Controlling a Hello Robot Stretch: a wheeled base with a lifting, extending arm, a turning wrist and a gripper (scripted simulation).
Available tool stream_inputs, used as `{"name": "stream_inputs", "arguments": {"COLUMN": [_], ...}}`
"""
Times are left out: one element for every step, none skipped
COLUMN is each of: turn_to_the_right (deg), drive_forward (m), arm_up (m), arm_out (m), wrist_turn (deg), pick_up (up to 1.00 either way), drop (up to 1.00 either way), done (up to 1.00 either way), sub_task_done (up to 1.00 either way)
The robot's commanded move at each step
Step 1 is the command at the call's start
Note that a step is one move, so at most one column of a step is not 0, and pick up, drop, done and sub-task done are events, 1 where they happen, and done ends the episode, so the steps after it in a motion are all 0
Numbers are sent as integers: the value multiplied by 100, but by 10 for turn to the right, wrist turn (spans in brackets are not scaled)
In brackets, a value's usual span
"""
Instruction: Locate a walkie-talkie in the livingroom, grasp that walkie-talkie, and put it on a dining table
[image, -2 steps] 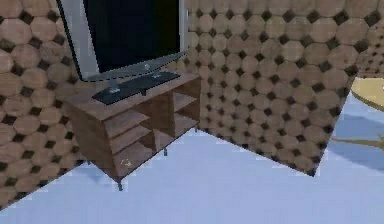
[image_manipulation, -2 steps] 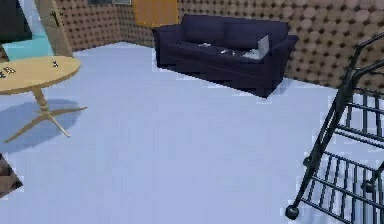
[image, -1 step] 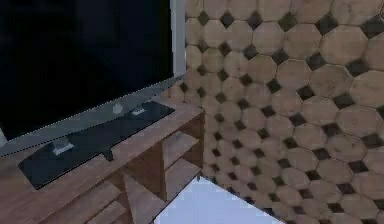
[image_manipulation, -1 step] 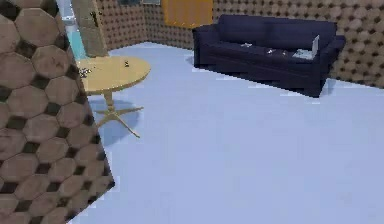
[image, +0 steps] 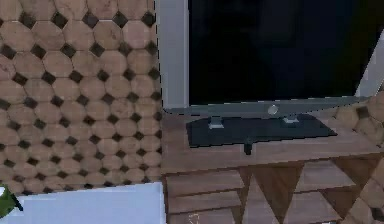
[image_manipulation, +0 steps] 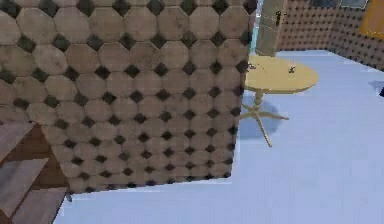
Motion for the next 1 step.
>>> {"name": "stream_inputs", "arguments": {"turn_to_the_right": [-450], "drive_forward": [0], "arm_up": [0], "arm_out": [0], "wrist_turn": [0], "pick_up": [0], "drop": [0], "done": [0], "sub_task_done": [0]}}
